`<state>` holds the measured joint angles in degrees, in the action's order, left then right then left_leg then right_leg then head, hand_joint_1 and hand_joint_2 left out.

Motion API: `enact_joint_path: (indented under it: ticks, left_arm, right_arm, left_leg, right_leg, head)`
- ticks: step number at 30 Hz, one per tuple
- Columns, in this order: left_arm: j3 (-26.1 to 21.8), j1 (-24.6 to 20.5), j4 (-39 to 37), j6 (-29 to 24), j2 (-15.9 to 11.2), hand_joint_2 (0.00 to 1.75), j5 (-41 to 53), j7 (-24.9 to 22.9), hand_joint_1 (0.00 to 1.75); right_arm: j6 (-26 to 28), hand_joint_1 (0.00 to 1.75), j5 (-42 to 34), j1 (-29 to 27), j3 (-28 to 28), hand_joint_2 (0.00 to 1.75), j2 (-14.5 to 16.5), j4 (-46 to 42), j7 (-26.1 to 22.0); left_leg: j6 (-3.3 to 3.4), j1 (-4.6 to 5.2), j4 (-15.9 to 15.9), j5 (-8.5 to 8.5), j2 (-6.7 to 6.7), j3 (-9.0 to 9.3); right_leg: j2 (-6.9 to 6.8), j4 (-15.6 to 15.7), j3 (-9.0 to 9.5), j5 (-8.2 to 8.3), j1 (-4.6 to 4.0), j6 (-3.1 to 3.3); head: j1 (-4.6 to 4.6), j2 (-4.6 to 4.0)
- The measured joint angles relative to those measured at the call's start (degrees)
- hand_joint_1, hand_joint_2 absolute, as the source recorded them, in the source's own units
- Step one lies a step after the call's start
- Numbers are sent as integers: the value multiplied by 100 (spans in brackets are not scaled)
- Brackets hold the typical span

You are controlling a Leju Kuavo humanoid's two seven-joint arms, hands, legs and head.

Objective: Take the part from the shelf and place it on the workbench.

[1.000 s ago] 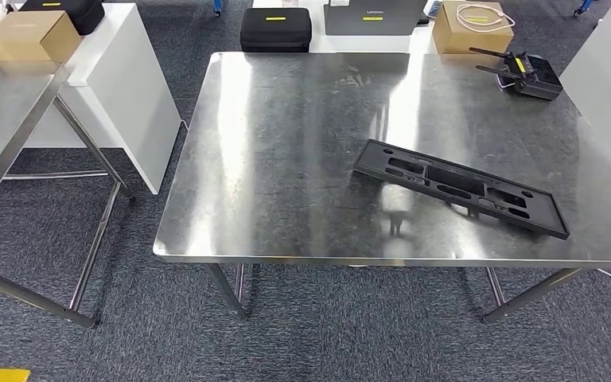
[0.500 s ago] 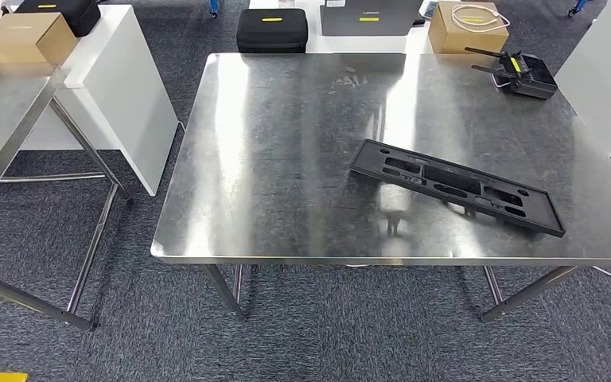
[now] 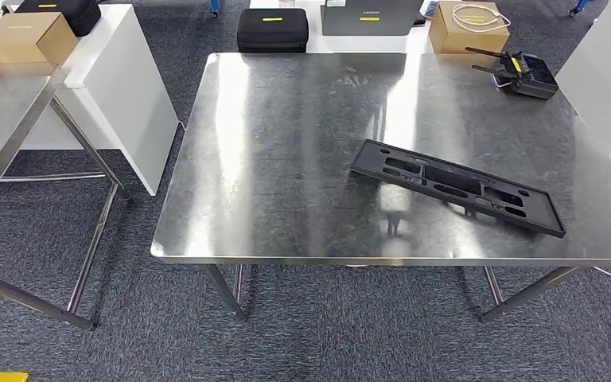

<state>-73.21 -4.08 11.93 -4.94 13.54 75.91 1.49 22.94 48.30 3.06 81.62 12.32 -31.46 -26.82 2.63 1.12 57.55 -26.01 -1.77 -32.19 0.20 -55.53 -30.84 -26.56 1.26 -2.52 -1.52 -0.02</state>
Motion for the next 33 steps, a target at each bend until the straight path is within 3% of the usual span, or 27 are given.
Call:
enact_joint_path:
  ticks: [1, 5, 9, 20, 33]
  left_arm:
    - [17, 0, 0, -28, -4, 0, 8, 0, 0]
    - [94, 0, 0, -178, -14, 0, 67, -45, 0]
    - [154, 1, 0, -340, -31, 0, 145, -80, 0]
    - [181, 0, 0, -359, -53, 0, 132, -219, 0]
    - [183, 0, 0, -272, -45, 0, 115, -210, 0]
  right_arm:
    - [-7, 0, -1, 32, 28, 175, -27, 190, -7]
    - [-115, 0, 74, 131, 47, 0, -98, 737, -2]
    - [-292, 0, 216, 186, 20, 175, -131, 1100, 46]
    - [-350, 0, 633, 196, -339, 175, -156, 1489, 284]
    - [-507, 0, 530, 212, -364, 175, -95, 1611, 42]
  left_leg:
    - [0, 0, 0, 0, 0, 0]
    - [0, 0, 0, 0, -1, 0]
    - [0, 0, 0, 1, -1, -1]
    - [0, 2, 0, 0, -1, -3]
    - [13, 14, 16, -10, 0, -10]
  right_leg:
    - [0, 0, 0, 0, 0, 0]
    - [0, 0, 0, 0, 0, 0]
    - [0, -1, 1, 0, 0, 0]
    - [0, 0, 0, 0, 1, 0]
    - [-1, 10, 5, 4, 19, -6]
  head:
    - [-1, 0]
    - [-1, 0]
    - [1, 0]
    - [1, 0]
    - [-1, 0]
